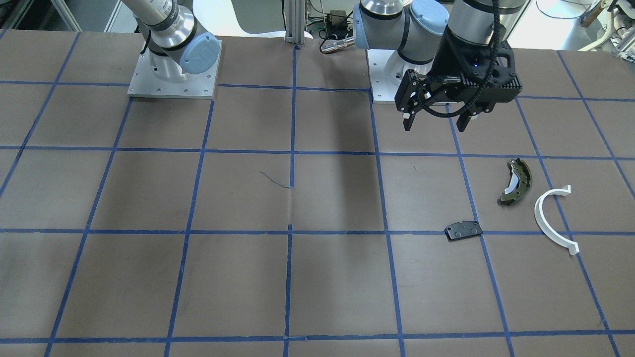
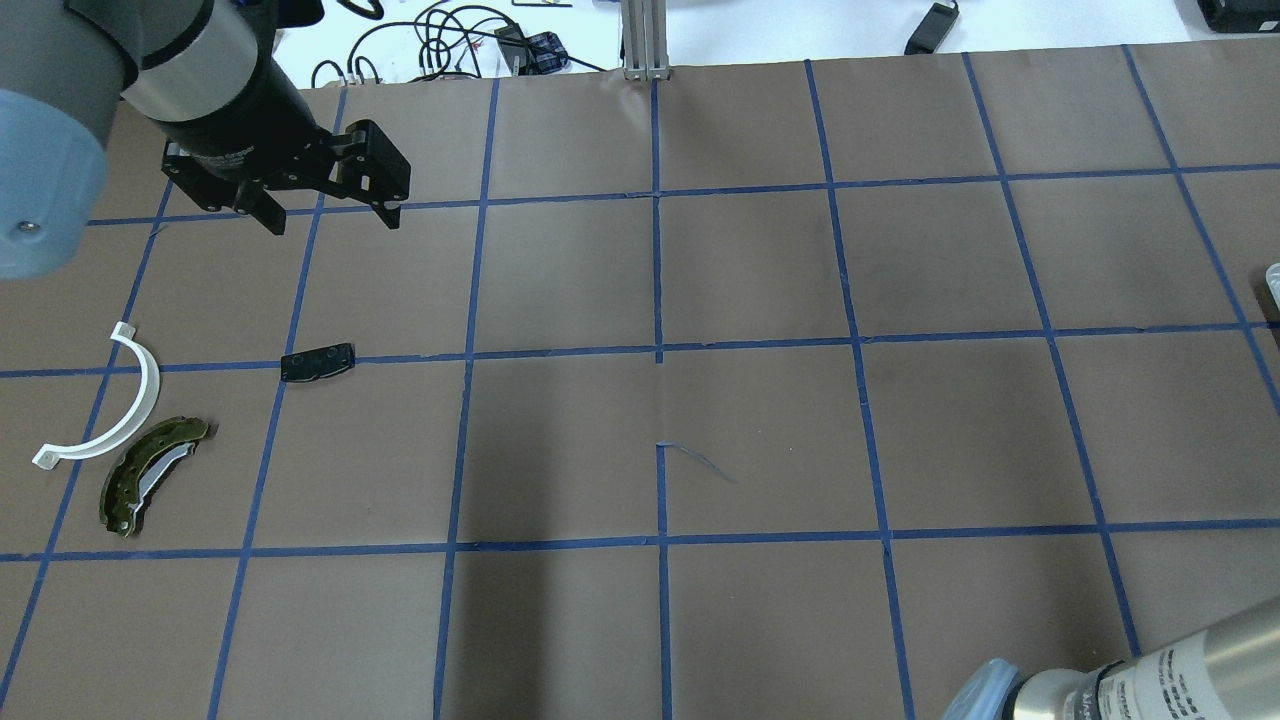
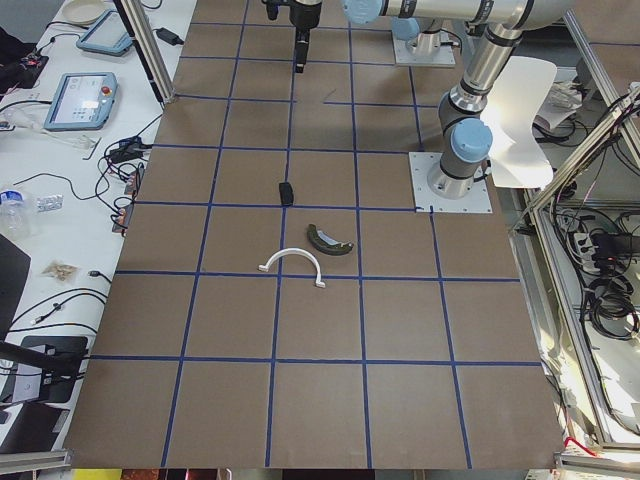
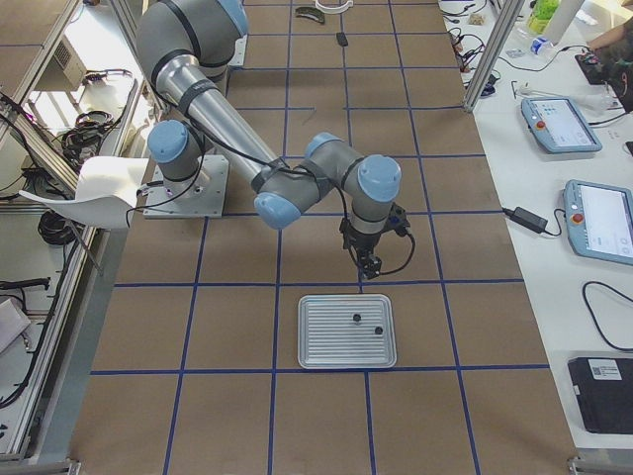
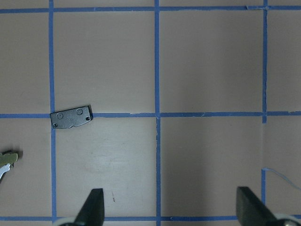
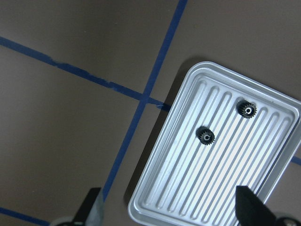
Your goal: Place bearing gear from tray to pile
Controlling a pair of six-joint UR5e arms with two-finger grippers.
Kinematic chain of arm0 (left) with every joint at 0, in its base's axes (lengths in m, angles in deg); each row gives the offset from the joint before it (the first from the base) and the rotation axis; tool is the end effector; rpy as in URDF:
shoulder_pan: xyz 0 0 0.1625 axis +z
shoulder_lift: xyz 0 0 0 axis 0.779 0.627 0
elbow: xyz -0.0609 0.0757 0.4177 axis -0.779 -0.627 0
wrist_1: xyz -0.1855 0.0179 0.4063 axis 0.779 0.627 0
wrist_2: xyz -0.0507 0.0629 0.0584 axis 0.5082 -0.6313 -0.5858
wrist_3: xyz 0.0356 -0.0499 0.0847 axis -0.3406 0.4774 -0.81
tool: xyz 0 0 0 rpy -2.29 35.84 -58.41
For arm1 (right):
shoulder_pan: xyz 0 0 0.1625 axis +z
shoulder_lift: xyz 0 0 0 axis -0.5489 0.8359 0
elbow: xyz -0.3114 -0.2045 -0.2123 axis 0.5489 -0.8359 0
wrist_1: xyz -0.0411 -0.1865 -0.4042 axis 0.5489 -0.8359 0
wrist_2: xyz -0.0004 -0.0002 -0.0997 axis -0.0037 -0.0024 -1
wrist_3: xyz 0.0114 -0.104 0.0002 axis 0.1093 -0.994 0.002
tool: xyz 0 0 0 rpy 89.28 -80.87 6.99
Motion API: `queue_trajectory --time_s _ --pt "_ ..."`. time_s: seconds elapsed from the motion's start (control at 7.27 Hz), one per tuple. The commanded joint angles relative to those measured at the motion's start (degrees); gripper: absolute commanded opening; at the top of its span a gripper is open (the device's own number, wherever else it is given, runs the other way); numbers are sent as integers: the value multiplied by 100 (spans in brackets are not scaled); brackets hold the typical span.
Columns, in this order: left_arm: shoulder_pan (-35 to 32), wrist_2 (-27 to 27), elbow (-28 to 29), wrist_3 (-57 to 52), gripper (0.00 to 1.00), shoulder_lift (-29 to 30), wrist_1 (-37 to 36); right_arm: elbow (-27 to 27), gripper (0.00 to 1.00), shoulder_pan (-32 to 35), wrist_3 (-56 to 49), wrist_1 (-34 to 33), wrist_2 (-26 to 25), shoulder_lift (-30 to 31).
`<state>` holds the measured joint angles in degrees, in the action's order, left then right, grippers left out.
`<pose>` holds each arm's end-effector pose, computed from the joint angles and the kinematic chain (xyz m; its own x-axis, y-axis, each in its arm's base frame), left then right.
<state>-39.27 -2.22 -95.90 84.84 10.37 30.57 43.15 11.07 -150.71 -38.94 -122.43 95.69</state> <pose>-0.1368 -0.5173 0.5110 -1.0000 -0.0052 -0.0032 -0.0047 0.9919 -0.1272 -0.4007 -0.5645 0.3159 -0.9116 -0.4064 0.0612 -0.4016 0.9125 0.0778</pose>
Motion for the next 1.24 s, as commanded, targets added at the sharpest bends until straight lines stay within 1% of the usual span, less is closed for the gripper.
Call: queue_trajectory --time_s 0.0,0.14,0.28,0.41,0.83,0.96,1.1 --pt "0 0 -1 0 100 0 0 -584 97 -173 -305 -15 13 -719" --pt "0 0 -1 0 100 0 0 -691 97 -174 -367 -76 204 -896" --pt "0 -8 -9 0 100 -9 0 -674 97 -183 -420 -442 476 -1054" --pt "0 -8 -1 0 100 -9 9 -622 95 -183 -534 -576 522 -1204" --pt "0 0 -27 0 100 -18 0 -622 78 -235 -526 -586 417 -1389" --pt "0 0 -27 0 100 -18 0 -630 64 -261 -526 -595 417 -1459" --pt "0 0 -27 0 100 -18 0 -630 64 -270 -517 -621 322 -1486"
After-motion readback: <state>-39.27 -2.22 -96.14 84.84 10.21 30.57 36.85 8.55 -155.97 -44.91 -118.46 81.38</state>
